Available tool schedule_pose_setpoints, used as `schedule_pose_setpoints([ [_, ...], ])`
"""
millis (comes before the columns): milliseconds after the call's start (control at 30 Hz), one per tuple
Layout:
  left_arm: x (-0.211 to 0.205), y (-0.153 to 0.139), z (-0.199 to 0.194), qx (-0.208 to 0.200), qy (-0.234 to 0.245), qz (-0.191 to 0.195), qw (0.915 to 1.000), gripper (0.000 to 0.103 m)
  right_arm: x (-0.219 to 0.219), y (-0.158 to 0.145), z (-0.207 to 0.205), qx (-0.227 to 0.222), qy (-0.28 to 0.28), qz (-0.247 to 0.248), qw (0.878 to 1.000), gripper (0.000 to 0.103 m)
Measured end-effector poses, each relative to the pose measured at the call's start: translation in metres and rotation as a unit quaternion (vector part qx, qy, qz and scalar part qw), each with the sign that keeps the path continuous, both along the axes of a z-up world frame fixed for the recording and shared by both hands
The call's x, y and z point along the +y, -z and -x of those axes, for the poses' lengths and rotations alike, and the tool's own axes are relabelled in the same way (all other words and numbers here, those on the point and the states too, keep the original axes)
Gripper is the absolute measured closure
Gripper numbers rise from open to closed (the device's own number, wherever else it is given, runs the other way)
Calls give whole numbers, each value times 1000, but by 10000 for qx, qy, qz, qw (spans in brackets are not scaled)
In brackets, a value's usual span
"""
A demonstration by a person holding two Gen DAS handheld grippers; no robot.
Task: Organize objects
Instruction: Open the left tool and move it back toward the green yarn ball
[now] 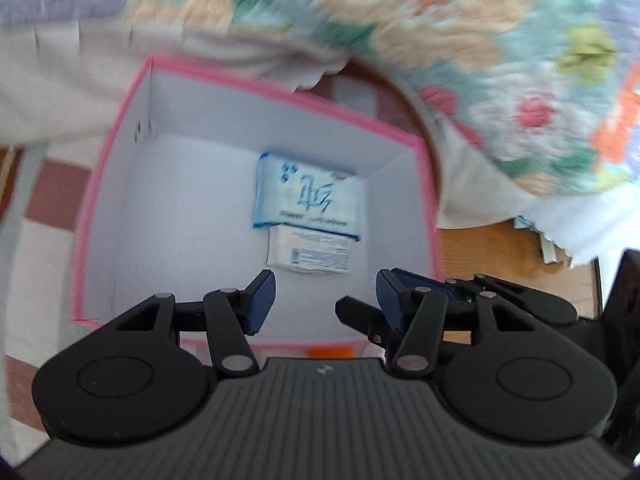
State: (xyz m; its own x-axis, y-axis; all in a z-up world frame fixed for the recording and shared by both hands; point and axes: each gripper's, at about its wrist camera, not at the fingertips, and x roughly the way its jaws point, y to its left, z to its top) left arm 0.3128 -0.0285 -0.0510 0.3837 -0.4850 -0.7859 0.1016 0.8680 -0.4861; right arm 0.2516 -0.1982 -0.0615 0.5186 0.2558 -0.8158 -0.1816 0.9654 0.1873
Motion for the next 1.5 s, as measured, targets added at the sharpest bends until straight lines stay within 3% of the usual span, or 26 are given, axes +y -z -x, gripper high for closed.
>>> schedule_pose_setpoints([
  [300, 16, -87, 60, -537, 552, -635, 9950, 43, 10, -81, 50, -18, -354, -183, 9992, 44],
  [500, 30, -111, 95, -652, 773, -849, 9912, 43, 25, -115, 91, -137, -679, -59, 9976, 34],
  [700, 49, -131, 135, -653, 985, -898, 9889, 38, 42, -129, 130, -207, -1044, -34, 9943, 27],
  [1100, 79, -119, 195, -502, 1001, -1116, 9874, 31, 84, -120, 191, -101, -1766, -151, 9841, 19],
  [1500, 98, -70, 187, -297, 949, -1096, 9890, 23, 123, -76, 181, 117, -2119, -281, 9768, 19],
])
